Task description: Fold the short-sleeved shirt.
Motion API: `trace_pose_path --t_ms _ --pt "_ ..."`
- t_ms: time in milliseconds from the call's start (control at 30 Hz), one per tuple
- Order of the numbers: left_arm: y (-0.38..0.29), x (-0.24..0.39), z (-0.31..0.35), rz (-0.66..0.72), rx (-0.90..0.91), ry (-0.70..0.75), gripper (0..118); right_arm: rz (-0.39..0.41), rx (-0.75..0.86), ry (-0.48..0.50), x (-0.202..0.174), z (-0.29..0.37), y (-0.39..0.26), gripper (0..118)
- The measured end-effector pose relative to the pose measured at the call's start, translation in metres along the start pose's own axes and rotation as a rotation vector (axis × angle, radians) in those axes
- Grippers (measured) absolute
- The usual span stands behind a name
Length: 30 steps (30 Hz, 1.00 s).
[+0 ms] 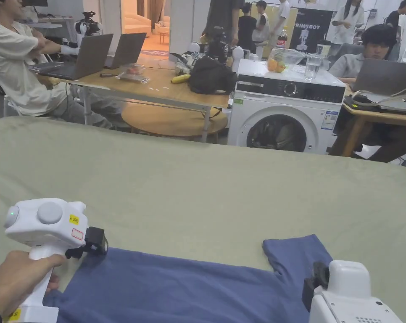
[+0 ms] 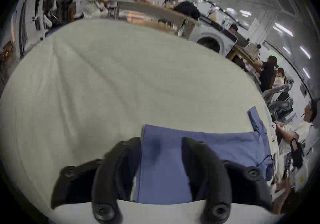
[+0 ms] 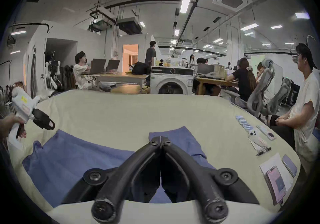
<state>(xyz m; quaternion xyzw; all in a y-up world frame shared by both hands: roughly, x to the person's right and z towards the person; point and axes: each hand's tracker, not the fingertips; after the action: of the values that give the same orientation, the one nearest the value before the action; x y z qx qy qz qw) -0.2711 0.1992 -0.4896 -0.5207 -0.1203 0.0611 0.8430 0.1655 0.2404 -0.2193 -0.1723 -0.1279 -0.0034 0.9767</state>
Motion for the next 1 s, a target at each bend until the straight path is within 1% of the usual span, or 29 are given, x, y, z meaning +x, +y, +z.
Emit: trace_pose_path --t_ms 33,100,133,200,233,300,333,400,467,567,600,667,700,733,767,800,867,900,933,967,1000 --pt "0.0 0.002 -0.01 -0.016 -0.035 0.031 55 0.0 -0.008 -0.004 0.003 -0.002 -0.002 0" --pt "-0.002 0.006 -0.02 -0.069 -0.075 0.046 55 0.007 -0.037 -0.012 0.008 -0.006 -0.004 0" --pt "0.0 0.009 -0.016 -0.075 -0.023 0.051 55 0.007 -0.046 -0.015 0.011 -0.007 -0.006 0" --pt "0.0 0.019 -0.013 -0.087 -0.005 0.082 55 0.008 -0.061 -0.018 0.017 -0.009 -0.008 0" --pt "-0.001 0.024 -0.013 -0.121 0.014 0.118 55 0.008 -0.074 -0.018 0.02 -0.01 -0.009 0" --pt "-0.002 0.029 -0.014 -0.157 0.03 0.114 54 0.0 -0.096 -0.025 0.028 -0.016 -0.008 0" --pt "-0.003 0.032 -0.014 -0.168 0.036 0.101 51 -0.004 -0.104 -0.029 0.031 -0.019 -0.006 0" --pt "-0.005 0.035 -0.014 -0.186 0.047 0.126 31 -0.019 -0.133 -0.039 0.041 -0.027 0.0 0" --pt "-0.01 0.034 -0.004 -0.188 0.079 0.115 1 -0.033 -0.169 -0.038 0.056 -0.04 0.012 0" --pt "-0.019 0.028 0.015 -0.134 0.148 0.045 0 -0.034 -0.253 -0.061 0.077 -0.069 0.031 0" --pt "-0.022 0.027 0.022 -0.129 0.163 0.036 0 -0.017 -0.3 -0.056 0.085 -0.083 0.038 0" --pt "-0.029 0.026 0.034 -0.14 0.198 0.035 0 -0.034 -0.378 -0.032 0.099 -0.114 0.047 0" --pt "-0.032 0.025 0.039 -0.136 0.205 0.028 0 -0.048 -0.434 -0.021 0.104 -0.13 0.049 12" --pt "-0.035 0.024 0.045 -0.127 0.216 0.022 0 -0.052 -0.481 -0.023 0.109 -0.146 0.051 29" --pt "-0.038 0.023 0.051 -0.107 0.245 0.01 0 -0.029 -0.537 -0.016 0.112 -0.162 0.048 53" --pt "-0.041 0.023 0.053 -0.108 0.253 0.003 0 -0.026 -0.572 -0.001 0.114 -0.175 0.045 60" --pt "-0.046 0.024 0.06 -0.106 0.272 0.006 0 0.005 -0.639 0.016 0.116 -0.199 0.036 60" --pt "-0.048 0.024 0.063 -0.107 0.278 0.005 0 0.005 -0.683 0.033 0.115 -0.21 0.028 60" --pt "-0.05 0.026 0.062 -0.113 0.281 0.008 0 -0.005 -0.733 0.048 0.116 -0.22 0.022 60" --pt "-0.051 0.026 0.062 -0.115 0.282 0.01 0 -0.032 -0.769 0.058 0.116 -0.227 0.017 60" --pt "-0.053 0.025 0.063 -0.114 0.281 0.01 0 -0.049 -0.776 0.055 0.116 -0.231 0.014 60"
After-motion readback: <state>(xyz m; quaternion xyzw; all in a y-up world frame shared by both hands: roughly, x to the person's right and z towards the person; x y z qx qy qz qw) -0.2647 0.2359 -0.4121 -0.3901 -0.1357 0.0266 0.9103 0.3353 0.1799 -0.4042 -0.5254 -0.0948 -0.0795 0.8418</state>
